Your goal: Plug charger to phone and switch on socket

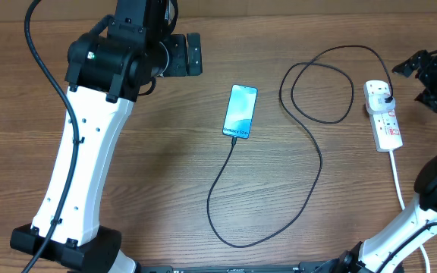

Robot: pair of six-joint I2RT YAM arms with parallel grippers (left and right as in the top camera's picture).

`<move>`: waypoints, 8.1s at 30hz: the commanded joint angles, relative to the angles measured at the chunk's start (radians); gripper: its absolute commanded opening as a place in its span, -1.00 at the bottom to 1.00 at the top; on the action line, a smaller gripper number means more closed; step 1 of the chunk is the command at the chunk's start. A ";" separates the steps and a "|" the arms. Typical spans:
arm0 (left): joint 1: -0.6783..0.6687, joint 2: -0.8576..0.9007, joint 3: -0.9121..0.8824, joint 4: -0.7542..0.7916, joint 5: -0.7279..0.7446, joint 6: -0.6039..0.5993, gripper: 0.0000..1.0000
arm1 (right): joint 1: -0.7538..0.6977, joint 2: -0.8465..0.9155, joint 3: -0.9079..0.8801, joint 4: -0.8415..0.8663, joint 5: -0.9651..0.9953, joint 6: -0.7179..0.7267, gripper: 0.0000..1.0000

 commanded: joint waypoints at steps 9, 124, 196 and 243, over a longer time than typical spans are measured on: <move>0.004 0.001 -0.003 0.001 -0.017 0.022 0.99 | 0.000 0.000 -0.118 0.067 0.064 -0.015 1.00; 0.004 0.002 -0.003 0.001 -0.017 0.022 0.99 | 0.152 0.047 -0.360 0.245 0.010 0.116 0.89; 0.004 0.002 -0.003 0.001 -0.016 0.022 1.00 | 0.036 -0.274 -0.357 0.066 0.151 0.181 1.00; 0.003 0.002 -0.003 0.001 -0.017 0.022 1.00 | 0.036 -0.274 -0.357 0.065 0.151 0.181 1.00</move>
